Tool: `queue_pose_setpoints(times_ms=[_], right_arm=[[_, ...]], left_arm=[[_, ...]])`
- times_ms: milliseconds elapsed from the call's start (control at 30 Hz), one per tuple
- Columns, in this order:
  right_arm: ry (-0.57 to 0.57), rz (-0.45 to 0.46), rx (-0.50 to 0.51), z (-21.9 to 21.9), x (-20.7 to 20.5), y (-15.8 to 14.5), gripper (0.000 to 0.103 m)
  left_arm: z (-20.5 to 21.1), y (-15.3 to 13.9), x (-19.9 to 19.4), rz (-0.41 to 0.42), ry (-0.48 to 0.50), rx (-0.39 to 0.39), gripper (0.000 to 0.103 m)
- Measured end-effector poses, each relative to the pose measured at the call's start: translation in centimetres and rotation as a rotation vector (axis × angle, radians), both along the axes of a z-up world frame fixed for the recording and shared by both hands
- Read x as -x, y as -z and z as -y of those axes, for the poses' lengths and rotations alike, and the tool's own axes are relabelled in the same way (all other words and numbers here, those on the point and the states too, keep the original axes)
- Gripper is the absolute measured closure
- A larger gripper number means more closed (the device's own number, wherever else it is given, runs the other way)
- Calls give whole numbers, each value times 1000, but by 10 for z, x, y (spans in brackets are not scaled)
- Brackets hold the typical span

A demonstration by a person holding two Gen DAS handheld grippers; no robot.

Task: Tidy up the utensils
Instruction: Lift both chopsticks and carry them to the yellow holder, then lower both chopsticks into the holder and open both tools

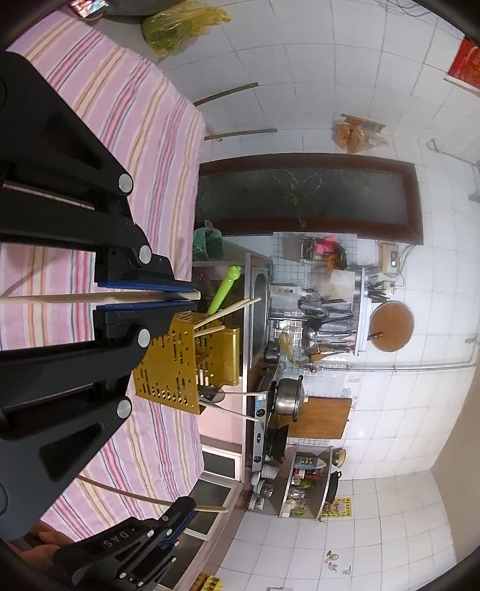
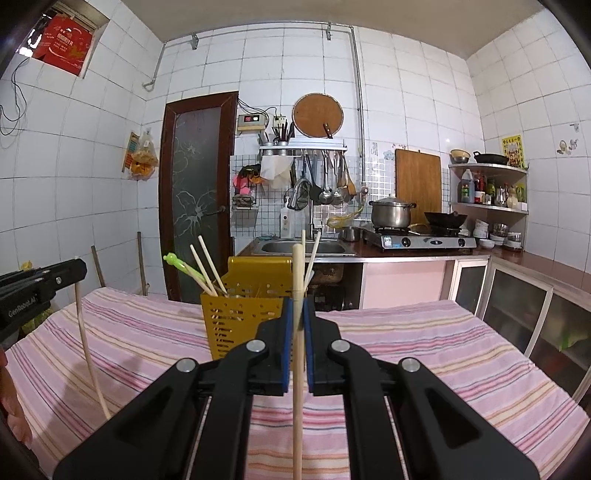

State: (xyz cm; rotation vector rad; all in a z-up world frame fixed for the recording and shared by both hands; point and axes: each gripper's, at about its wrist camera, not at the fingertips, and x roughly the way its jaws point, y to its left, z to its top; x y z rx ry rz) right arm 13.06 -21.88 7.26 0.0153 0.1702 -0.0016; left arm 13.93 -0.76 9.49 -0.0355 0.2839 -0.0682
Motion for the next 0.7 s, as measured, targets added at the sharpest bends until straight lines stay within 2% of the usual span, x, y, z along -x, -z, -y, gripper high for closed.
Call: queue_pose_setpoints(times_ms=[333, 467, 700], right_arm=[[-16, 22, 21, 4, -23, -42, 97], [-15, 40, 8, 10, -38, -62, 97], [-6, 87, 2, 18, -78, -97, 97]], left_arm=[[-2, -35, -19, 19, 19, 8, 99], [0, -57, -36, 16, 51, 31, 99], [13, -96, -78, 65, 85, 57, 99]])
